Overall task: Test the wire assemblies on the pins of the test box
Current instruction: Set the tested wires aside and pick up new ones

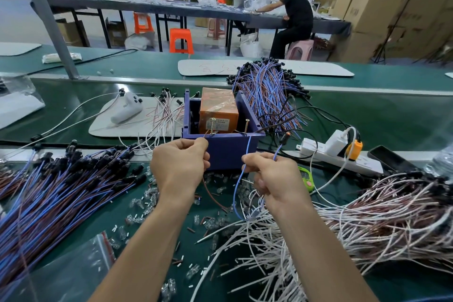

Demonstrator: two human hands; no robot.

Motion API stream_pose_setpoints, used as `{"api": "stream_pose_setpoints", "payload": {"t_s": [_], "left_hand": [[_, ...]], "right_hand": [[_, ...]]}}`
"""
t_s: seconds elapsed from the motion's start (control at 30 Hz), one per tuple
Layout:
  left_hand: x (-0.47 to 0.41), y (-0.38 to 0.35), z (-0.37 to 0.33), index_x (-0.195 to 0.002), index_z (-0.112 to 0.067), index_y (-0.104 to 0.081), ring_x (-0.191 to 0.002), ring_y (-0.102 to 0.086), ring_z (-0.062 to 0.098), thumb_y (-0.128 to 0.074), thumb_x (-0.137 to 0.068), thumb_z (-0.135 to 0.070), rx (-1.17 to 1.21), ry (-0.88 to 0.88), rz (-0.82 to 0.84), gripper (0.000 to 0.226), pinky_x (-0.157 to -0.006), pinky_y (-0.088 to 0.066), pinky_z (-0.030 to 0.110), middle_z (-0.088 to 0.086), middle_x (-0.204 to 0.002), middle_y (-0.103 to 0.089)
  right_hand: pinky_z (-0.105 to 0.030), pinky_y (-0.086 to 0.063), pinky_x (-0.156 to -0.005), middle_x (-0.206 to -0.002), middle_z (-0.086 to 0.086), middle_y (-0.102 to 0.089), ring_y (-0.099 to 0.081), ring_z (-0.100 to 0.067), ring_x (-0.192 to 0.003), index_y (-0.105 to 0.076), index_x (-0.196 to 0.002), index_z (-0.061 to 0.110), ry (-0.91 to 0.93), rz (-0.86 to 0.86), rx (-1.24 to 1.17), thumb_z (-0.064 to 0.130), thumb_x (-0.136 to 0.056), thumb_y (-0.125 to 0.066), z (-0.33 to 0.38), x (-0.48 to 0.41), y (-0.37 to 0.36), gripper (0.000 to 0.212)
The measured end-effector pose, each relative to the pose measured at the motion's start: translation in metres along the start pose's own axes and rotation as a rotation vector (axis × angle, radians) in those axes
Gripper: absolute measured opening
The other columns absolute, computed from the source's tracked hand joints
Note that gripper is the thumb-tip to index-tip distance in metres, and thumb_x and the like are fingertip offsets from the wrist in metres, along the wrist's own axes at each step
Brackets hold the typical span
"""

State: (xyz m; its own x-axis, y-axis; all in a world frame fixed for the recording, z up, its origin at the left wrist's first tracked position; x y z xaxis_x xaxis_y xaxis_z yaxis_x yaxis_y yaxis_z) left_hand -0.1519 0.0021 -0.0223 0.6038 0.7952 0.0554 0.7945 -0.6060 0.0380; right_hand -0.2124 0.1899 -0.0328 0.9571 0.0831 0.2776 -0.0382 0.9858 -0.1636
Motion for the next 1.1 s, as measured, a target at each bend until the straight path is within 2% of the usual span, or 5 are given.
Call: {"api": "stream_pose_setpoints", "payload": {"t_s": [0.2, 0.43, 0.73, 0.9, 1.1], "left_hand": [[0.017, -0.005, -0.011, -0.058, -0.033, -0.073, -0.04, -0.046, 0.006, -0.07, -0.072, -0.038, -0.047, -0.031, 0.052, 0.015, -0.052, -0.038, 0.024, -0.01, -0.046, -0.06], [0.061, -0.047, -0.017, -0.077, -0.017, -0.082, -0.048, -0.06, 0.011, -0.076, -0.086, -0.007, -0.076, -0.042, 0.741, 0.015, -0.045, -0.044, 0.017, 0.005, -0.066, -0.074], [0.097, -0.076, -0.004, -0.07, -0.03, -0.082, -0.056, -0.064, 0.016, -0.081, -0.083, -0.014, -0.297, -0.098, 0.845, 0.02, -0.052, -0.048, 0.023, 0.007, -0.065, -0.075], [0.117, -0.085, -0.009, -0.065, -0.016, -0.08, -0.05, -0.061, 0.012, -0.073, -0.088, -0.006, -0.022, 0.116, 0.907, 0.026, -0.045, -0.048, 0.018, 0.012, -0.069, -0.074], [0.137, -0.097, 0.002, -0.102, -0.009, -0.075, -0.051, -0.064, 0.013, -0.065, -0.092, 0.001, 0.051, 0.269, 1.009, 0.017, -0.048, -0.053, 0.017, 0.011, -0.071, -0.072]], "right_hand": [[-0.016, -0.026, -0.037, -0.056, -0.007, -0.065, -0.031, -0.006, -0.035, -0.075, -0.055, 0.012, 0.095, 0.042, 0.003, -0.003, -0.084, -0.074, 0.003, 0.023, 0.008, 0.032], [-0.013, -0.036, -0.041, -0.056, -0.001, -0.067, -0.047, -0.002, -0.039, -0.078, -0.063, 0.014, 0.239, -0.075, 0.031, -0.002, -0.086, -0.073, 0.01, 0.031, 0.035, 0.028], [-0.016, -0.032, -0.042, -0.054, -0.003, -0.056, -0.036, -0.007, -0.042, -0.077, -0.074, 0.009, 0.187, -0.131, -0.125, 0.001, -0.095, -0.066, 0.004, 0.048, 0.08, 0.025], [-0.02, -0.036, -0.045, -0.071, -0.012, -0.066, -0.048, -0.013, -0.049, -0.078, -0.088, -0.003, 0.125, -0.15, -0.423, 0.013, -0.105, -0.048, 0.013, 0.07, 0.136, 0.037], [-0.029, -0.051, -0.063, -0.076, -0.011, -0.074, -0.064, -0.019, -0.062, -0.075, -0.076, 0.005, 0.186, -0.422, -0.21, 0.015, -0.103, -0.052, 0.012, 0.098, 0.23, 0.037]]}}
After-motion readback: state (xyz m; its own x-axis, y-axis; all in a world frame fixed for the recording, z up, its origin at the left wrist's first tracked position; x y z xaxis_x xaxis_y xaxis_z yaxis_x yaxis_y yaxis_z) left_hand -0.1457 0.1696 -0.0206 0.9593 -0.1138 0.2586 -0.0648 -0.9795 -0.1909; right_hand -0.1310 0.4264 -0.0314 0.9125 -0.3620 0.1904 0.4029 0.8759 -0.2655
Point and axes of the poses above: each hand's wrist, its own x-axis away from the middle knuckle, its own y-axis out of the back of the hand, z = x × y, the point moved 6 cm from there along -x, towards the middle knuckle
